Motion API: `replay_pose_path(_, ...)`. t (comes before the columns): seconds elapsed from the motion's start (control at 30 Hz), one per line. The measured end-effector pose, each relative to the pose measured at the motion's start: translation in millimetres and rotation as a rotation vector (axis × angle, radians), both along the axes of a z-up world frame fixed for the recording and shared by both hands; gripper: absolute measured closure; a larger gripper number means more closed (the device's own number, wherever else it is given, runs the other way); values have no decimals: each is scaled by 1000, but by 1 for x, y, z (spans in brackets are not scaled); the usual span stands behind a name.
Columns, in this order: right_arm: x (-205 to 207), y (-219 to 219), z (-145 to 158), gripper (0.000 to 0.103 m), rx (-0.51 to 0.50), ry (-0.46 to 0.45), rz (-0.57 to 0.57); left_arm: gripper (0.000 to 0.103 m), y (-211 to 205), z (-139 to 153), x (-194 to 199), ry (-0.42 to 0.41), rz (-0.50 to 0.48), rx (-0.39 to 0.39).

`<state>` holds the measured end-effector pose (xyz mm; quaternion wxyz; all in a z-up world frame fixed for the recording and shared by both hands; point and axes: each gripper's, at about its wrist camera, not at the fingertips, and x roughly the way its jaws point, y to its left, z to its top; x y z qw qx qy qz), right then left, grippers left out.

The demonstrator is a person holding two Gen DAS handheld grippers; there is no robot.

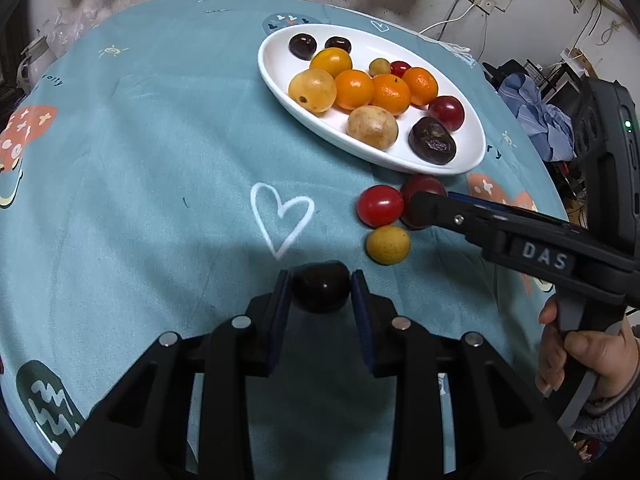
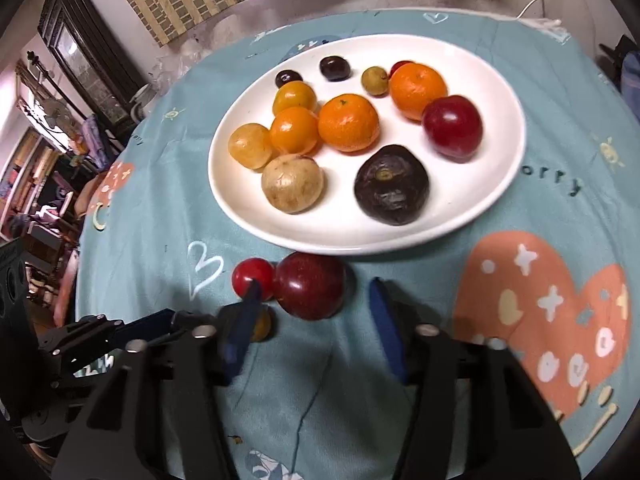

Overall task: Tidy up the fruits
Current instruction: 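Grasp a dark plum with the left tool while the right tool grasps a red plum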

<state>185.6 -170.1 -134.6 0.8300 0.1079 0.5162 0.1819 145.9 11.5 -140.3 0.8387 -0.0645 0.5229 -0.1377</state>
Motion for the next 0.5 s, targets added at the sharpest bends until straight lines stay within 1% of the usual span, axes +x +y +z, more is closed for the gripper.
replay_pose_path(0.13, -1, -2, -2, 63, 21, -7, 6, 71, 1, -3, 1, 10, -6, 0)
replay_pose_path(0.27, -5, -6, 1, 64, 33, -7, 2, 71, 1, -5, 3, 14, -9, 1)
replay_pose_path(0.4, -17, -15, 6, 64, 49, -9, -17, 71, 0, -4, 2, 11, 1, 4)
replay_pose_path(0.5, -30, -22, 10, 64, 61, -9, -28, 71, -1, 3, 1, 0, 2, 2)
